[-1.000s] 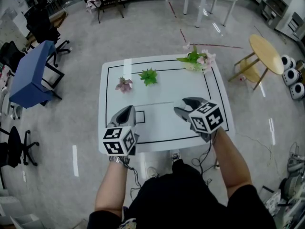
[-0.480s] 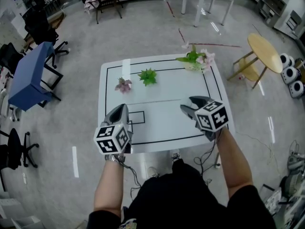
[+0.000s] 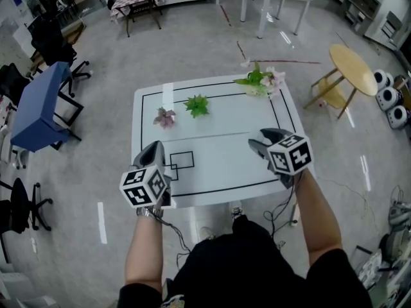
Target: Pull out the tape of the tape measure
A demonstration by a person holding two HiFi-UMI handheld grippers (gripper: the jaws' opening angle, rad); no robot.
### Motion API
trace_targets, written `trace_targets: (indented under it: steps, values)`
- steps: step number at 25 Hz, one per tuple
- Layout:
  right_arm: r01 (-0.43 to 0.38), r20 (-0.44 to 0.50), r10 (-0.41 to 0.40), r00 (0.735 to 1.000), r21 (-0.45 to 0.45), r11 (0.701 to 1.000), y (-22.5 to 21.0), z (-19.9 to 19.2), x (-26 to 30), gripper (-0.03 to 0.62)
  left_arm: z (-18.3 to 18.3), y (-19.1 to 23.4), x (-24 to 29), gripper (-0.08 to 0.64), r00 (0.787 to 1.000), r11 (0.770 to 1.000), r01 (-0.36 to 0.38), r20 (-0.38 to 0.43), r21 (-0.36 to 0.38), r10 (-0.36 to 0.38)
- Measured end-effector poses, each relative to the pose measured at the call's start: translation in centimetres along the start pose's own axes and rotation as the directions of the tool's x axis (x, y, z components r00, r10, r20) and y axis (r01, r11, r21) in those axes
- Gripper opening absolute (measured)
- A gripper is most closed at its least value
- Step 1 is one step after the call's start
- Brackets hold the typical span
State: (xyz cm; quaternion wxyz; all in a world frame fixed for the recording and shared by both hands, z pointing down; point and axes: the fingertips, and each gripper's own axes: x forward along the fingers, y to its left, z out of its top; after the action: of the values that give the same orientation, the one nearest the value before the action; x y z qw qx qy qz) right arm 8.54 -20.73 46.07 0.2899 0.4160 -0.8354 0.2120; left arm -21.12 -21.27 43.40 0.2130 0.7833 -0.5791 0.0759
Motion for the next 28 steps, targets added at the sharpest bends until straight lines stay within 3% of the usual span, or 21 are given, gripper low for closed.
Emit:
trace_targets:
  steps: [10, 28]
  values:
    - [0.015, 0.017, -0.015, 1.000, 0.008, 1.000, -0.3, 0.1, -1.4, 0.212, 0.4, 0.4, -0.5, 0.006, 1.000, 1.000, 0.001, 0.004, 0.019, -0.001]
    - [0.058, 0.013, -0.058, 0.998, 0.048, 0.997, -2.3, -1.5, -2.4, 0.212, -0.6, 3.0, -1.0, 0.006, 0.998, 0.998, -0.064, -0.009, 0.012, 0.064]
